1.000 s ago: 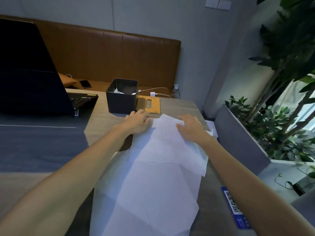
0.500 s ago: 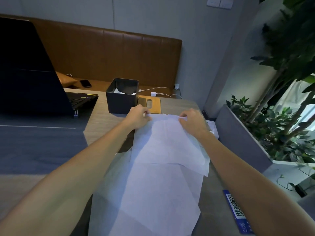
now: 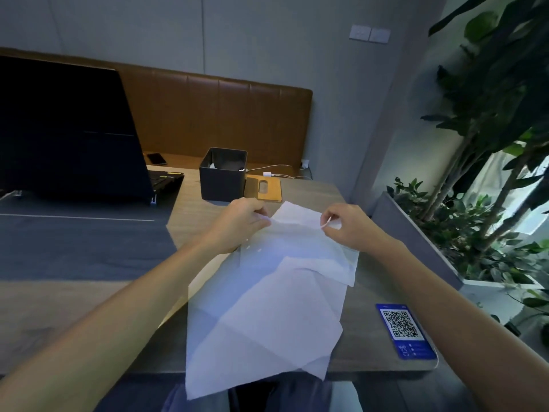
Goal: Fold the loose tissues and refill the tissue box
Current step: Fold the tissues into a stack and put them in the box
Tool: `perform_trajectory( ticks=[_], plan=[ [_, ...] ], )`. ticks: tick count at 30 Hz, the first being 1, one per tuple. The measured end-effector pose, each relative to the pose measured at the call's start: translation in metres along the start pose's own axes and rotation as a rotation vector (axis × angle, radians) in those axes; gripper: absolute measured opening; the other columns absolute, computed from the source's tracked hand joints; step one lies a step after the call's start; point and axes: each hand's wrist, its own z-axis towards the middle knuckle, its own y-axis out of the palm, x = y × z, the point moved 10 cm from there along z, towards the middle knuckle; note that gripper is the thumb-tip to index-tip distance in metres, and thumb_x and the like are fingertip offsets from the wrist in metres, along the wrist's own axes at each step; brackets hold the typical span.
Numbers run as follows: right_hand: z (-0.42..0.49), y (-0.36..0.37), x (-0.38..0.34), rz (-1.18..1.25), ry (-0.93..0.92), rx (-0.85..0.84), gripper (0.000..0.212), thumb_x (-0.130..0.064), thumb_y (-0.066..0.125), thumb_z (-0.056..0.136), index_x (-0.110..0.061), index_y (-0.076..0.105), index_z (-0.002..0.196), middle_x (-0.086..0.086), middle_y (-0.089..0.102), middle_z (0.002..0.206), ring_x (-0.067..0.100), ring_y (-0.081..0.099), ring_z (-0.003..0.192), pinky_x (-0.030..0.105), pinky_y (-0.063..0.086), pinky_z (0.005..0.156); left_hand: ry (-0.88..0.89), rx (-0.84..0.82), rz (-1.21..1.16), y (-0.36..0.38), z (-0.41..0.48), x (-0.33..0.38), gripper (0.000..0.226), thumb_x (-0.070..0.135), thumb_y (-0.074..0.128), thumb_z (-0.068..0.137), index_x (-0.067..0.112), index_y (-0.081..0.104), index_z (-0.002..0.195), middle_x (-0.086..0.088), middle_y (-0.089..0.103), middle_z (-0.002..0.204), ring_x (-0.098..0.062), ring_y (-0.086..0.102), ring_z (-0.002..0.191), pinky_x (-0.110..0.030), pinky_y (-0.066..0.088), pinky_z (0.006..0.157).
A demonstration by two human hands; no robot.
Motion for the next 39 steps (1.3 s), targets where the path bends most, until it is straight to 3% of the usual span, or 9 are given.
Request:
perform_trajectory(
  ticks=[3,9,14,19,23,26,32,35,39],
  plan=[
    [-0.019,0.008,-0.005,-0.051,-0.040,-0.055,0.005,-0.020,0.066,0.087,-0.023,0.068,0.090,-0.011,0.066,0.093,0.010,0.061,0.090,0.036,0.055,0.085,0.113,-0.041,0.132,0.007,-0.019,0.006,0.004,0.024,0.071,0.093,0.024,0.071,0.097,0.006,0.066,0.096,-0.012,0.058,0.089,-0.027,0.053,0.076],
    [-0.044,0.030,-0.006,-0.198,-0.030,-0.159,0.009,-0.035,0.057,0.086,-0.034,0.064,0.091,-0.016,0.062,0.102,0.009,0.054,0.099,0.038,0.052,0.091,0.188,-0.109,0.217,0.019,-0.044,0.000,0.014,0.025,0.071,0.094,0.036,0.065,0.088,0.016,0.065,0.095,-0.006,0.055,0.094,-0.030,0.053,0.082],
    [-0.057,0.037,-0.007,-0.205,-0.051,-0.222,0.008,-0.034,0.056,0.084,-0.035,0.063,0.087,-0.019,0.058,0.100,0.008,0.053,0.100,0.038,0.050,0.094,0.152,-0.137,0.215,0.021,-0.049,-0.009,0.004,0.039,0.069,0.093,0.037,0.071,0.090,0.021,0.064,0.099,-0.007,0.051,0.103,-0.030,0.048,0.086],
    [-0.056,0.022,-0.008,-0.107,0.014,-0.164,0.009,-0.032,0.057,0.084,-0.032,0.066,0.086,-0.016,0.058,0.107,0.009,0.054,0.102,0.037,0.050,0.093,0.133,-0.100,0.135,0.021,-0.047,-0.006,0.036,0.054,0.050,0.098,0.028,0.074,0.102,0.016,0.068,0.106,-0.008,0.052,0.106,-0.035,0.044,0.091],
    [-0.036,0.025,-0.013,-0.016,0.058,-0.075,0.011,-0.035,0.057,0.094,-0.029,0.066,0.096,-0.011,0.062,0.112,0.010,0.054,0.101,0.035,0.049,0.095,0.119,-0.096,0.271,0.040,-0.035,0.006,0.029,0.045,0.048,0.101,0.032,0.066,0.119,0.011,0.061,0.129,-0.016,0.048,0.125,-0.039,0.040,0.104],
    [-0.019,0.045,-0.019,-0.060,0.060,-0.077,0.022,-0.039,0.050,0.100,-0.027,0.064,0.113,-0.006,0.061,0.128,0.017,0.052,0.117,0.037,0.040,0.108,0.085,-0.201,0.417,0.069,-0.025,0.013,0.043,0.046,0.043,0.102,0.032,0.051,0.142,0.002,0.044,0.150,-0.022,0.035,0.139,-0.044,0.029,0.112],
    [-0.003,0.073,-0.013,-0.237,0.144,-0.179,0.044,-0.041,0.038,0.106,-0.027,0.043,0.147,0.003,0.042,0.154,0.030,0.039,0.136,0.048,0.027,0.114,-0.011,-0.303,0.397,0.092,-0.009,-0.001,0.047,0.042,0.030,0.107,0.028,0.037,0.151,-0.009,0.039,0.152,-0.033,0.030,0.141,-0.049,0.022,0.111],
    [0.006,0.068,-0.006,-0.229,0.178,-0.137,0.037,-0.042,0.044,0.103,-0.031,0.051,0.137,0.002,0.052,0.143,0.028,0.043,0.130,0.047,0.028,0.111,-0.078,-0.254,0.386,0.077,0.007,-0.009,0.047,0.041,0.035,0.107,0.028,0.037,0.152,-0.010,0.040,0.152,-0.033,0.030,0.139,-0.050,0.023,0.109],
    [0.019,0.062,-0.001,-0.174,0.189,-0.110,0.015,-0.035,0.051,0.101,-0.030,0.064,0.107,-0.003,0.065,0.116,0.023,0.053,0.115,0.046,0.030,0.105,-0.150,-0.269,0.404,0.064,0.023,-0.028,0.031,0.041,0.049,0.103,0.028,0.060,0.129,-0.005,0.051,0.139,-0.030,0.035,0.133,-0.049,0.028,0.107]
  ],
)
